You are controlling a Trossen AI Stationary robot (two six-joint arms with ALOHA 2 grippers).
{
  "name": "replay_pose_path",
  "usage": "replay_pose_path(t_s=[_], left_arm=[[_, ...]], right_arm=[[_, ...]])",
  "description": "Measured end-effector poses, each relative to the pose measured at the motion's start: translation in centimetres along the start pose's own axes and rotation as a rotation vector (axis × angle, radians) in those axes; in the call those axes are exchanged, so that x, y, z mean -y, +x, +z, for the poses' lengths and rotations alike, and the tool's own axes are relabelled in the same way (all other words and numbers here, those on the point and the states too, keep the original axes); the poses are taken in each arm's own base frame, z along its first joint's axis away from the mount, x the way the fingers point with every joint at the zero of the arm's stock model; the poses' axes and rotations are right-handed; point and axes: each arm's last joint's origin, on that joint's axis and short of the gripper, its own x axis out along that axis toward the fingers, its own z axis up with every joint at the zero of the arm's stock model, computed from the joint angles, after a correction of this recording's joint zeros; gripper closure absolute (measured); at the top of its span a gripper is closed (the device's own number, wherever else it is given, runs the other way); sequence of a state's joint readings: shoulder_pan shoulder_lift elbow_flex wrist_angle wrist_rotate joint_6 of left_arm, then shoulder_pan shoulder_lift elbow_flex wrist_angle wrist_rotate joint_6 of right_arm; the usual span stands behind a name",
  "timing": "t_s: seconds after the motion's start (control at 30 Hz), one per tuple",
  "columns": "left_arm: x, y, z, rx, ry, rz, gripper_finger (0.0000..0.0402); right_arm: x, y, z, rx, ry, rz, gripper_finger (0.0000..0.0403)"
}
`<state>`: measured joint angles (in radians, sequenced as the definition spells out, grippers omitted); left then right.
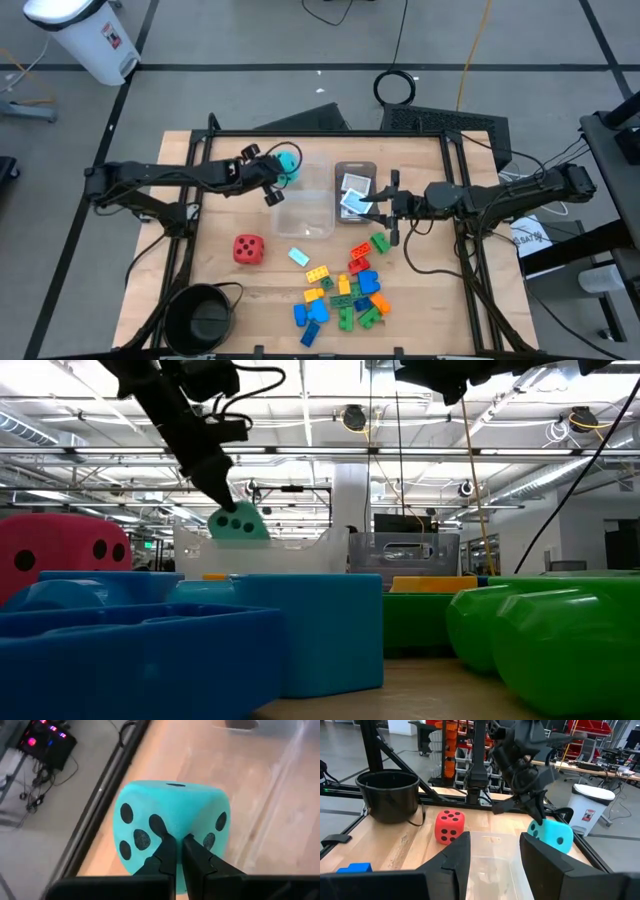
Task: Pick & Place Toys
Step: Put the blue dice into the top transparent bin
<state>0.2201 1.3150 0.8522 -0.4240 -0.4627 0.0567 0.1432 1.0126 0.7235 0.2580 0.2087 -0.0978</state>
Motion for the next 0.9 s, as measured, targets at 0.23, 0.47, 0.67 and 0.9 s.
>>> replay_pose_path(t_s=[0.23,0.47,0.67,0.9], left_arm=[[1.3,2.5,-0.5,-0.083,0.126,-0.017,0.0383],[2.1,3.6,-0.8,-0.117,0.181,-0.026,0.0321],[2.4,3.5,-0.7,-0.103,0.169,-0.032,0.0255],[2.9,2.8,-0.5,-0.078,0.147,-0.042,0.0157]], right_arm=[[0.0,0.0,0.0,-0.001,0.000,0.000,0.0259],[0.0,0.0,0.0,-0.002,-0.001,0.000,0.0260],[0.0,0.0,-0.2,-0.024,-0.005,0.002,0.0254],[0.0,-0.1,-0.3,-0.037,-0.004,0.004,0.0256]])
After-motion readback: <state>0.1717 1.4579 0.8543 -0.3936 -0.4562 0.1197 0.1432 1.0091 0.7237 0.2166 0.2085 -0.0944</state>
